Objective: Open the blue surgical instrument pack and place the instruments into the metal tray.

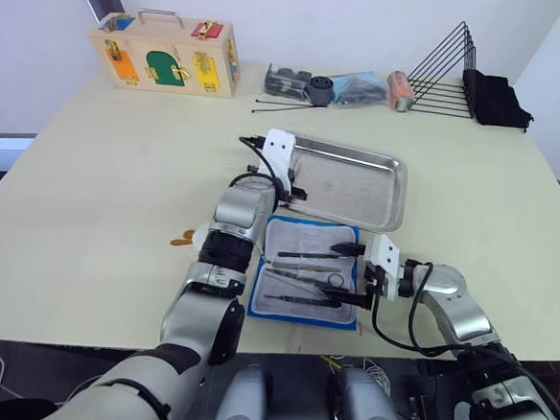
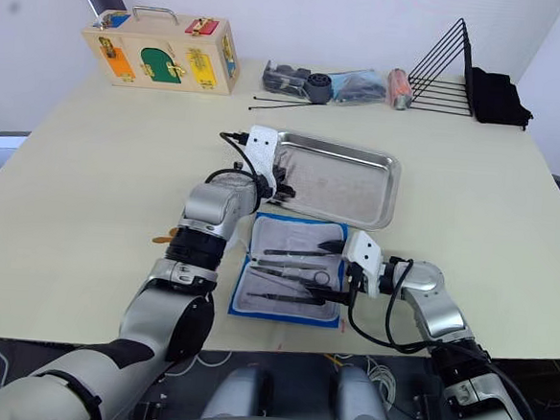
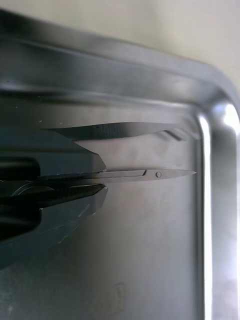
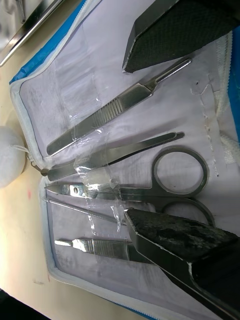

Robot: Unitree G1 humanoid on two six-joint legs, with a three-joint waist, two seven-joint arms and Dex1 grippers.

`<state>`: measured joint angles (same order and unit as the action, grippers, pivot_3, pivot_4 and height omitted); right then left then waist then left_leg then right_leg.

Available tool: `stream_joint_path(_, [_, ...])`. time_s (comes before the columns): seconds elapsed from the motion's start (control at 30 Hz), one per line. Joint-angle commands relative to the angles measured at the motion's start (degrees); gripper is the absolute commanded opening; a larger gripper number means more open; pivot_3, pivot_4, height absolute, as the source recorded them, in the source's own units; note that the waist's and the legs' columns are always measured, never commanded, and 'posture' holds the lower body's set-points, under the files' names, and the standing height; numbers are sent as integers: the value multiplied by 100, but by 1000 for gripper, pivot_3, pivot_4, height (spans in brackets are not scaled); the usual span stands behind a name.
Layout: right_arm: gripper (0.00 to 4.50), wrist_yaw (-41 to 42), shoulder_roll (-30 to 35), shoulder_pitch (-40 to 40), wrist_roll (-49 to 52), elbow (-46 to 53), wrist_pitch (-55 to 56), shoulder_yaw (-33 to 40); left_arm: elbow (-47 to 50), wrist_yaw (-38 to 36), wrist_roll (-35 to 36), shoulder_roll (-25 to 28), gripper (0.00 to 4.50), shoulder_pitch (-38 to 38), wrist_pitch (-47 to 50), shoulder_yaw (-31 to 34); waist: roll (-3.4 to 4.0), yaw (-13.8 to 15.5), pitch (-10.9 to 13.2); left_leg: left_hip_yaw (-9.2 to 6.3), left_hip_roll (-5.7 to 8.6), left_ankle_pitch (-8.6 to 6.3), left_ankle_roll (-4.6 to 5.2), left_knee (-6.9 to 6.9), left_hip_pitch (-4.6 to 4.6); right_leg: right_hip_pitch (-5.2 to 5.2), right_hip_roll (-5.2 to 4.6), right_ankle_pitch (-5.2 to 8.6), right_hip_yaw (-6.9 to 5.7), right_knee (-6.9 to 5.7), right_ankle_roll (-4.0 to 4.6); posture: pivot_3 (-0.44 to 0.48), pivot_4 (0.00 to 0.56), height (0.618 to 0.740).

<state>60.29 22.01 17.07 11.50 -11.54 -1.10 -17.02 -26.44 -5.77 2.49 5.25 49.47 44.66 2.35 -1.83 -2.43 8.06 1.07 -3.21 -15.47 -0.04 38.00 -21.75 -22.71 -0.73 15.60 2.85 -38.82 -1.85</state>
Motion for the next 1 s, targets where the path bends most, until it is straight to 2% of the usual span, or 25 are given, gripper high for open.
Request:
stream_joint_path(0.03, [4500,-72,62,-371,-436,-493,-342,-365,-46,58,58,-17,42,157,-21,84,0,0,0,0,0,0,0,0,0,0,0,0,0,0,0,0,150,740])
stream_joint_path(0.23, [4500,-103,34,-370,-437,-506,-340,-366,-219,36,92,-11,42,188,-47,108,0,1,-1,0,0,0,0,-1,1,1,0,0,0,0,0,0,150,740])
stream_joint_path(0.27, [4500,-108,31,-370,-438,-511,-337,-366,-231,37,100,-5,651,196,-49,107,0,1,-1,0,0,0,0,-1,1,1,0,0,0,0,0,0,150,740])
stream_joint_path(0.33, [4500,-112,26,-365,-440,-518,-334,-366,-241,64,103,7,1066,210,-67,105,0,0,-1,0,0,0,0,-1,1,1,0,0,0,0,0,0,150,740])
stream_joint_path(0.4, [4500,-113,24,-358,-441,-525,-332,-365,-243,78,103,19,2061,218,-85,92,0,0,-1,0,0,0,0,-1,1,1,0,0,0,0,0,0,150,740])
stream_joint_path(0.43, [4500,-114,22,-355,-442,-529,-331,-365,-224,70,108,23,2061,216,-73,84,0,0,-1,0,0,0,0,-1,1,1,0,0,0,0,0,0,150,740])
stream_joint_path(0.47, [4500,-115,21,-354,-442,-531,-330,-365,-197,55,115,26,2703,210,-53,74,0,0,-1,0,0,0,0,-1,1,1,0,0,0,0,0,0,150,740])
stream_joint_path(0.73, [4500,-113,5,-333,-443,-558,-325,-365,515,-301,167,175,2703,86,-61,-96,0,-6,0,0,0,0,-1,-1,1,1,0,0,0,0,0,0,150,740])
stream_joint_path(0.87, [4500,-106,2,-333,-439,-564,-322,-363,1239,-992,341,463,2703,-167,-76,-290,0,-11,0,0,0,0,-2,-3,2,1,0,0,0,0,0,0,150,740])
stream_joint_path(1.0, [4500,-93,-10,-323,-443,-591,-280,-364,1959,-2189,772,904,2703,-602,-487,-479,1,-12,0,4,0,2,-5,-12,7,1,-1,0,3,0,1,0,150,740])
